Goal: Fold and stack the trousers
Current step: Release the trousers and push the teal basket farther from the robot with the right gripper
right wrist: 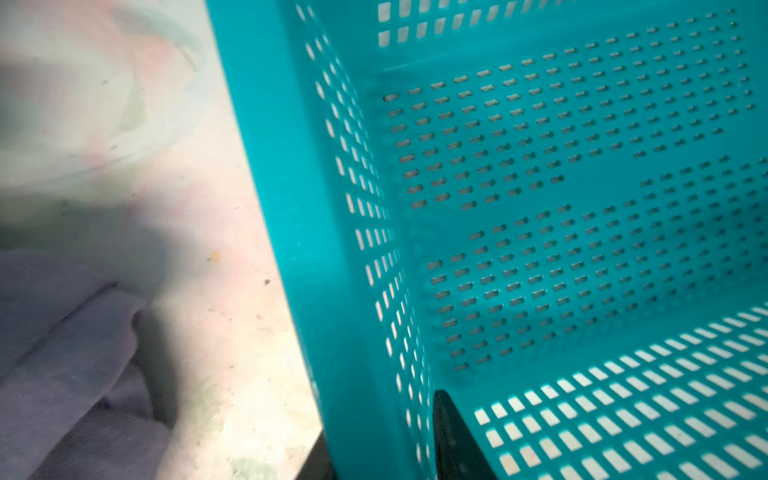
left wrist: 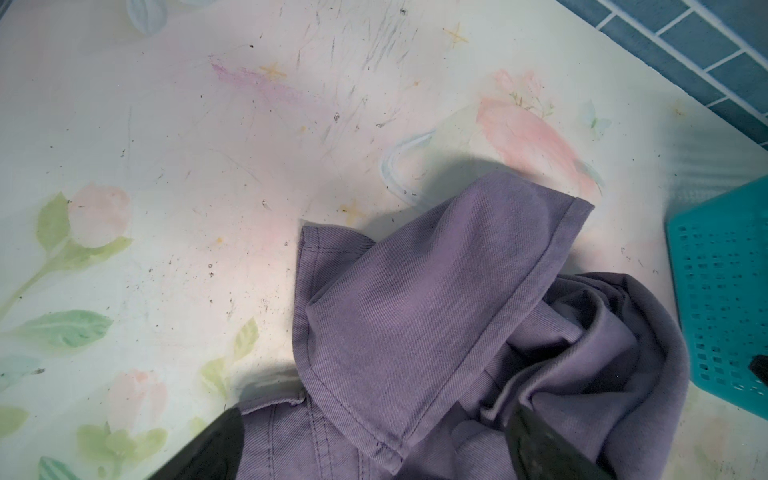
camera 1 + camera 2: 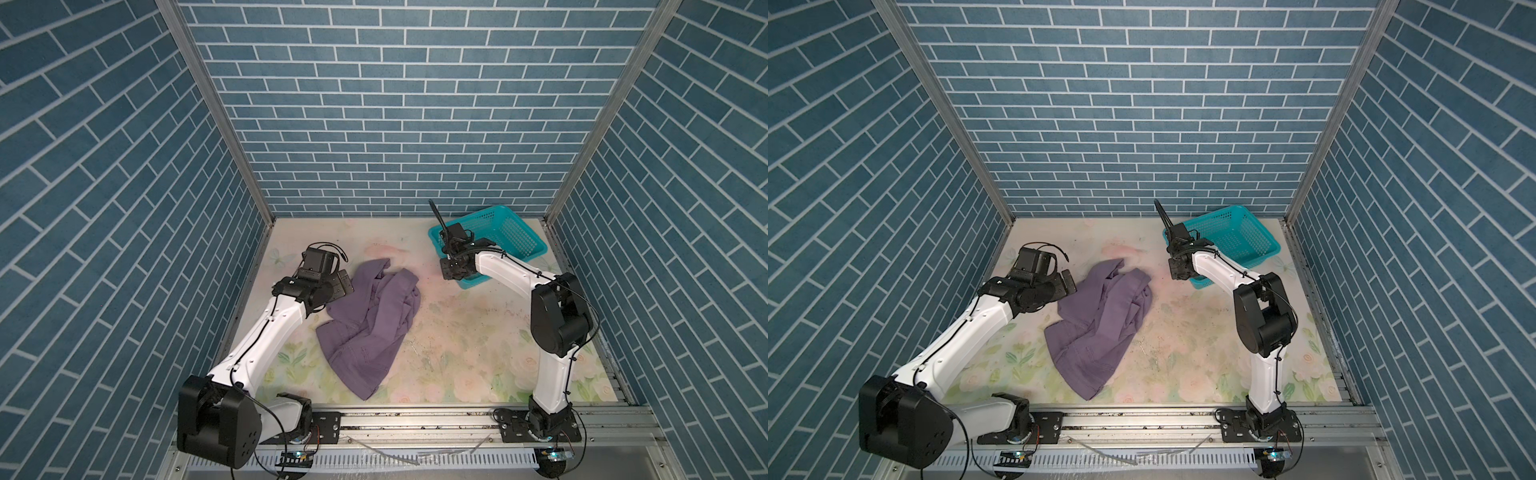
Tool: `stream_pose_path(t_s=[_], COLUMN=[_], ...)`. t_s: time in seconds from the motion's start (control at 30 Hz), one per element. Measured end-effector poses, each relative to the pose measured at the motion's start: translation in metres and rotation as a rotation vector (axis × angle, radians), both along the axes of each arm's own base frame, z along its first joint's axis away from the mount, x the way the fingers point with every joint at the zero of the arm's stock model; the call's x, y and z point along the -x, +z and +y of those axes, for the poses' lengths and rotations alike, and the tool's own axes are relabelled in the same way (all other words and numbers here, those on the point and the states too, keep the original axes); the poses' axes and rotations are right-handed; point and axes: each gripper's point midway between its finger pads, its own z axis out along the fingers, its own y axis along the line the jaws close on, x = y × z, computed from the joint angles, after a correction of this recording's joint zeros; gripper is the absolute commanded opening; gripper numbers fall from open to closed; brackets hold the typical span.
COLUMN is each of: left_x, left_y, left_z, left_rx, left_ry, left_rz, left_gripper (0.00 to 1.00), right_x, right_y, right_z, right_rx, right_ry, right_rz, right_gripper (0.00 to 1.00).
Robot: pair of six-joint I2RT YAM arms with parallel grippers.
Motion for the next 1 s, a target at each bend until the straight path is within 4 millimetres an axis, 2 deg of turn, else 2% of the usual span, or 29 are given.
stream_pose_path(t_s=[0.2,0.33,0.43,0.7,0.83,1.0], left_x=[-0.001,-0.001,-0.002,-0.013,-0.017,-0.02], left_y=[-0.005,-0.006,-0.007,-0.003,-0.005,-0.013], left_z=[-0.001,-0.001,-0.001,-0.005,-0.008,-0.011], left_rx=[-0.003,-0.004,-0.004,0.004,0.009,0.018], left_ry=[-0.002,-0.002,-0.002,-0.006,-0.009,-0.014], left_rz=[0.016,0.018,0.021,0.018,0.023,0.051], left_gripper=[0.99,0.99,0.99,0.99,0.99,0.99], right_x=[-0.023,-0.039,-0.054,-0.086,-0.097,-0.099], right_y=[-0.002,-0.002,-0.001,0.001,0.0,0.0], right_z=[-0.052,-0.071,-0.071,-0.054,-0.05,-0.055], right_rx=[0.015,0.011,0.012,0.026,0.067,0.13], right_ry=[-0.141,-0.194,-0.194,-0.109,-0.043,0.002], right_rz=[-0.01,-0.018,-0.031,-0.051,-0.066,-0.076], right_gripper=[0.24,0.23,0.21,0.17,0.14,0.13])
